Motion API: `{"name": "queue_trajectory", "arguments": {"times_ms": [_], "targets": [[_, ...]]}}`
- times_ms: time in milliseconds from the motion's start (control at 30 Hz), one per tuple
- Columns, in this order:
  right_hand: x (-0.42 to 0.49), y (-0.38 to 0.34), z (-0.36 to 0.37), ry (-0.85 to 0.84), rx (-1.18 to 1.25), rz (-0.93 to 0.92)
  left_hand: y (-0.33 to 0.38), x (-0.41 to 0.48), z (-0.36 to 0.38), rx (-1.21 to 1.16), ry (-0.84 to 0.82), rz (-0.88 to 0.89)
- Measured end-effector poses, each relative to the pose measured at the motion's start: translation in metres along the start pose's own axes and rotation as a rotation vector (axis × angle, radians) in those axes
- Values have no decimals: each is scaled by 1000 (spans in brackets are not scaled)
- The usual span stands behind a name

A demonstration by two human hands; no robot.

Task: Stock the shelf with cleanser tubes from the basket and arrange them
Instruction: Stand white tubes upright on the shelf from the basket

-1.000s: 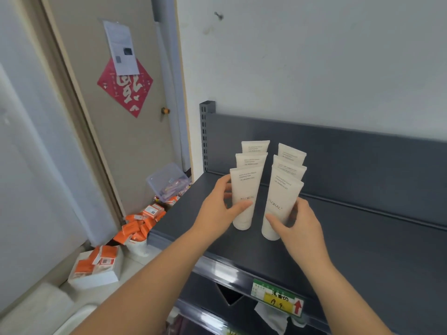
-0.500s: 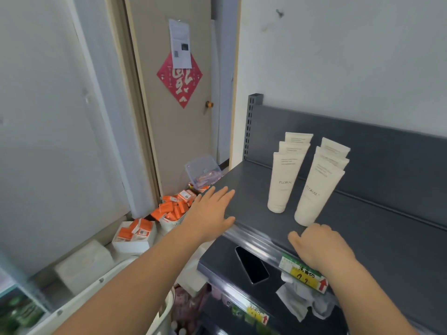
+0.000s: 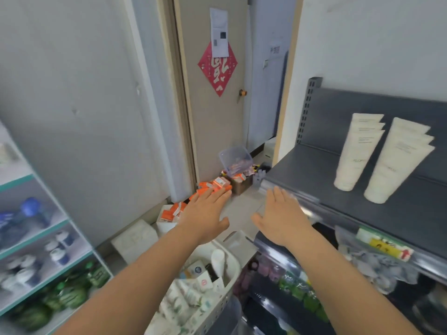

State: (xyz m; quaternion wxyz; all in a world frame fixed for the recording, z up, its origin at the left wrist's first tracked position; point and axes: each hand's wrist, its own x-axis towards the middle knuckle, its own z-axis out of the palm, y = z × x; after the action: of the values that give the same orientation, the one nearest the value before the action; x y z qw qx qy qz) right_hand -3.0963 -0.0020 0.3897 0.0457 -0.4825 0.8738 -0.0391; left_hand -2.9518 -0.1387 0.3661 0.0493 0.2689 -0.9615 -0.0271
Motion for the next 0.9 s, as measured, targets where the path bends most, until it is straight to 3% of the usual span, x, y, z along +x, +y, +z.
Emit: {"name": "queue_trajectory", "arguments": {"times_ms": [433,733,900], "targets": [[14,-144,68,-131,50,-557,-111,-118,51,-74,-110,-347],[38,-170,163,-472,-30,-719,-127,-163,133,-289,-292,-655],[47,-164,217,-600,-83,-752,-119,-169,176,-531,-366,-841]]}}
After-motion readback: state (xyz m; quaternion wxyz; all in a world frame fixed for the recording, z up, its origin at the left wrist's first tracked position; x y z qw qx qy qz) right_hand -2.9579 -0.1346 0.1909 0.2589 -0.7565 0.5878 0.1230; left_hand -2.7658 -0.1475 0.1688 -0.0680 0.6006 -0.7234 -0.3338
